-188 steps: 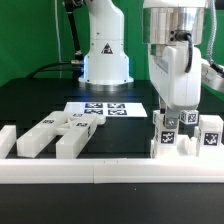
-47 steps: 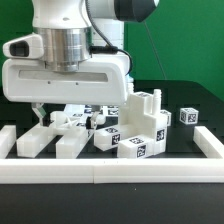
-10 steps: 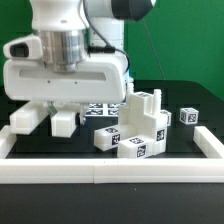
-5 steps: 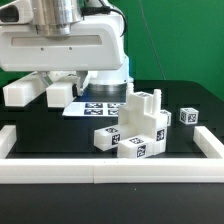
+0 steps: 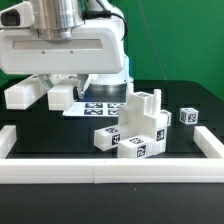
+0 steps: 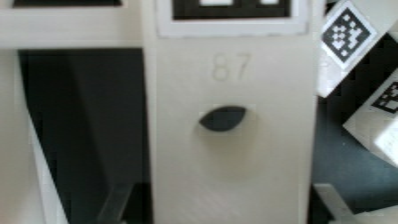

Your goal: Assemble chair

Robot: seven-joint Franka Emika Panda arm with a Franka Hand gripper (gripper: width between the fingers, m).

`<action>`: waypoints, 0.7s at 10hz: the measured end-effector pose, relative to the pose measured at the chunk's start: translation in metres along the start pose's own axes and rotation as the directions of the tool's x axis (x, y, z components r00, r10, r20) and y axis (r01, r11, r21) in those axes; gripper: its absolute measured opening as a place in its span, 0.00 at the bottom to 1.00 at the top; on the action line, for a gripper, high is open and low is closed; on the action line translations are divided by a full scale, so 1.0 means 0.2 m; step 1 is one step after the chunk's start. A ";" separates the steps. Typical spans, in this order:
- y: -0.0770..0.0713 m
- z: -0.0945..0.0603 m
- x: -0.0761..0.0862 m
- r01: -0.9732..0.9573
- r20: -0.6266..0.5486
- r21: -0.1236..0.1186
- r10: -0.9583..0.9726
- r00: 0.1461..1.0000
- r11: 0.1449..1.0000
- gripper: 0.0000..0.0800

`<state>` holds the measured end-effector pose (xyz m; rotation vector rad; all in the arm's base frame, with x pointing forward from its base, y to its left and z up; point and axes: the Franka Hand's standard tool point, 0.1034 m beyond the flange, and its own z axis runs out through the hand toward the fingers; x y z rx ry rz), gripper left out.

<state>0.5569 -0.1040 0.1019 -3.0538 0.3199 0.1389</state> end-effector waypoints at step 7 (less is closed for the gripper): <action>-0.04 -0.22 -0.04 -0.058 0.008 0.048 0.058 0.998 0.997 0.36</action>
Offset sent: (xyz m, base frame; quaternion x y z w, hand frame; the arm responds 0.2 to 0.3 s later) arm -0.0093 0.0090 0.0438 0.0091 -0.0316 0.0467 0.9984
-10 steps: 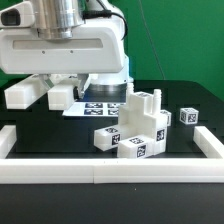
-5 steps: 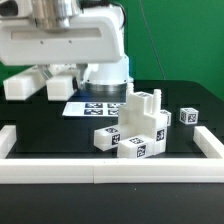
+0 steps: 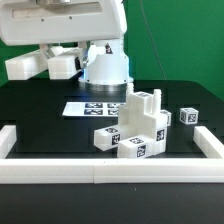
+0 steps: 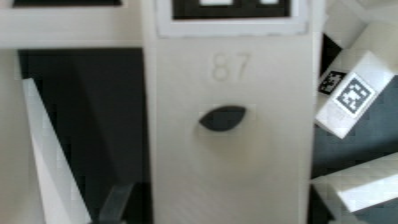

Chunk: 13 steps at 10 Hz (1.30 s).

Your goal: Assemble chair

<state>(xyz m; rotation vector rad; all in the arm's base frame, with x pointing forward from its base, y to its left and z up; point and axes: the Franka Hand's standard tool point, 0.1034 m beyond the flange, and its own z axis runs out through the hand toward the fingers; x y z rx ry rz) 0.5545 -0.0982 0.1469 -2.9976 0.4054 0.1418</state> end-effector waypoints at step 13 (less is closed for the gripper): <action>-0.28 0.03 -0.01 -0.607 0.005 -0.001 0.607 0.795 0.795 0.36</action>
Offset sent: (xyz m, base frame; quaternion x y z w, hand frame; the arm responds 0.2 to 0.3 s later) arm -0.0017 0.0052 0.0124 -0.0093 -0.0179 0.2071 0.9781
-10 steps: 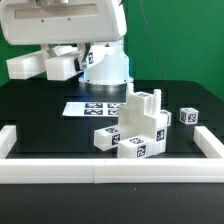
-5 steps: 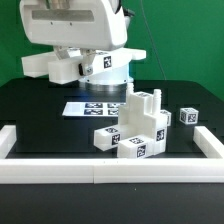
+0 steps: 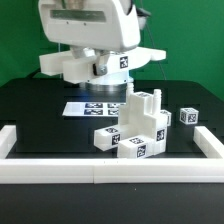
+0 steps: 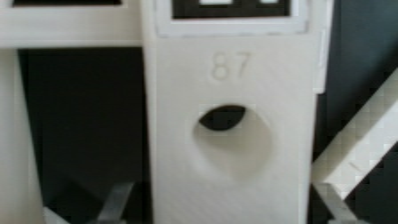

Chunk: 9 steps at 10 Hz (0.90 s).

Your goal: Assemble chair

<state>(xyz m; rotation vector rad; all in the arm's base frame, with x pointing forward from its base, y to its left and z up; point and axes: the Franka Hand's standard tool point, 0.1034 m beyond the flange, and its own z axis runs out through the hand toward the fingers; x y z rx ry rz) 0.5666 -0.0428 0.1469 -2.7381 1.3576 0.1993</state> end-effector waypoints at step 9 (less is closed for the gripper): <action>-0.16 0.07 -0.12 -0.030 -0.024 -0.026 0.029 0.999 0.999 0.36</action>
Offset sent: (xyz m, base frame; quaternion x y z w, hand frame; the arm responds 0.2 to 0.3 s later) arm 0.0000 0.0000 0.0000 0.0000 0.0000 0.0000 1.0000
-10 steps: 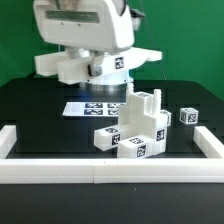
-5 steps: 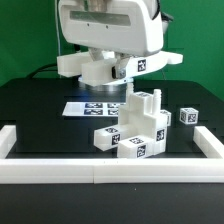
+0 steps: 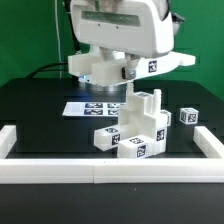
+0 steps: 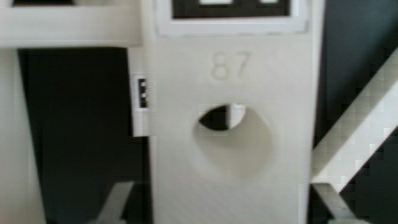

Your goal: Assemble chair

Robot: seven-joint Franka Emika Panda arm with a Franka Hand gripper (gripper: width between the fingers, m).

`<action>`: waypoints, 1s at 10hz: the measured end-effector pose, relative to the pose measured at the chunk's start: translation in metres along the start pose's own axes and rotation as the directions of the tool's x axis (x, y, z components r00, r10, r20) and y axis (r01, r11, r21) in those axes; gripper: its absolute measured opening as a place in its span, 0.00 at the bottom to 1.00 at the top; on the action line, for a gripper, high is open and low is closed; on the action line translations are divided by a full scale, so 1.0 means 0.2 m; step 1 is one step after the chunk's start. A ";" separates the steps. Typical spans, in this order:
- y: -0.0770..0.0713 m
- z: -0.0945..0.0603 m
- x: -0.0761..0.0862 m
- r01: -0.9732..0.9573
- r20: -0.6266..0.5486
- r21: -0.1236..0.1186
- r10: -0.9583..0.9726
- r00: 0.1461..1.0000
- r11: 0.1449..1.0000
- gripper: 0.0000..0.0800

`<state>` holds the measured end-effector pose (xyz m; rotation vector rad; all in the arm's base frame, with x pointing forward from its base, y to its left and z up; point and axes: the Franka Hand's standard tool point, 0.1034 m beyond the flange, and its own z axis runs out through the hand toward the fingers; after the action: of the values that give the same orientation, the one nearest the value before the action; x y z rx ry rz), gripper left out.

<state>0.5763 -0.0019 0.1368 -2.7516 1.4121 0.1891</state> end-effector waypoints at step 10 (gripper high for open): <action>-0.05 0.04 -0.02 -0.057 0.000 -0.003 0.057 0.998 0.998 0.36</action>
Offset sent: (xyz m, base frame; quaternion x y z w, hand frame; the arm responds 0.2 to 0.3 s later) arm 0.0000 0.0000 0.0000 0.0000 0.0000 0.1296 0.9916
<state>0.5820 0.0080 0.1301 -2.7157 1.4932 0.1933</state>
